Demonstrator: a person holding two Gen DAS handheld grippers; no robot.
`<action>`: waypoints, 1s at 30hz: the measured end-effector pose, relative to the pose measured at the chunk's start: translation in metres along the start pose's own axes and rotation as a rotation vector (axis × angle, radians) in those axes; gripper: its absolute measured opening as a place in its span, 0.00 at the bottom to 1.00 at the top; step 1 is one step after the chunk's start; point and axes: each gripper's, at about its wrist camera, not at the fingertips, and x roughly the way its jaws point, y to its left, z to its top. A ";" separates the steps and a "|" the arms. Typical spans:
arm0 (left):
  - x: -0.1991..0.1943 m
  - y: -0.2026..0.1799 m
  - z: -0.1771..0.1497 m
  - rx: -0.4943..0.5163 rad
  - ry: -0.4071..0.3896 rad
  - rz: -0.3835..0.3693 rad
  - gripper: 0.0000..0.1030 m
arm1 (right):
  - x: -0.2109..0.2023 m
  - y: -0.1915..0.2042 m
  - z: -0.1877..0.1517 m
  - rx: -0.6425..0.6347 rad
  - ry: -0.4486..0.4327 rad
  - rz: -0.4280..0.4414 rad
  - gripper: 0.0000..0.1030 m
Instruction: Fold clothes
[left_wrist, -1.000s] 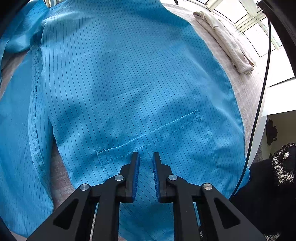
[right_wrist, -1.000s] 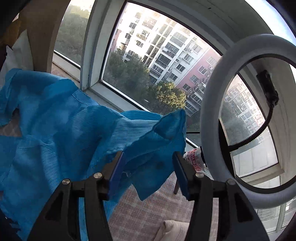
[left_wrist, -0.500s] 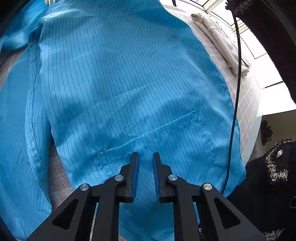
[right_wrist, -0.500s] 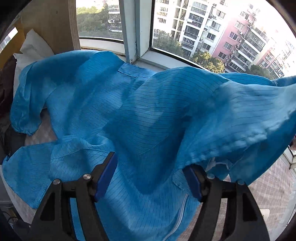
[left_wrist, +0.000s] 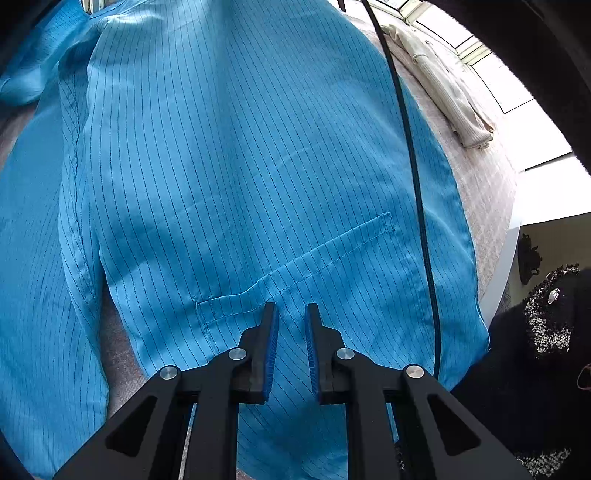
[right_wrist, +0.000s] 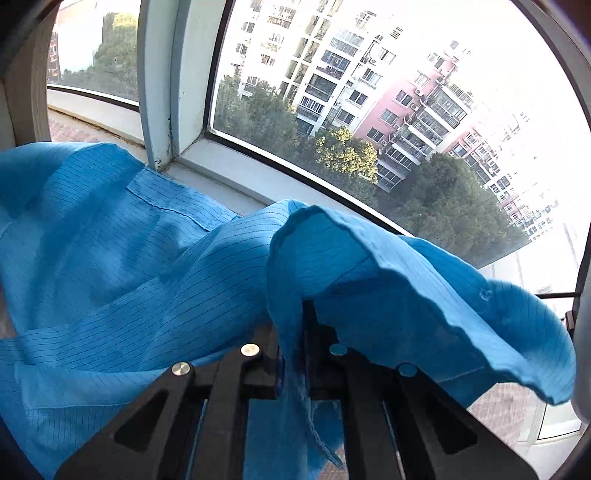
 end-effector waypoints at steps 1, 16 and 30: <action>-0.001 0.001 0.001 -0.001 0.000 -0.002 0.13 | 0.003 0.006 0.000 -0.034 0.025 -0.005 0.12; -0.070 0.050 -0.047 -0.167 -0.156 0.082 0.14 | -0.148 -0.073 -0.143 0.078 -0.049 0.297 0.54; -0.118 0.190 -0.148 -0.607 -0.299 0.399 0.38 | -0.099 -0.025 -0.276 0.147 0.169 0.257 0.53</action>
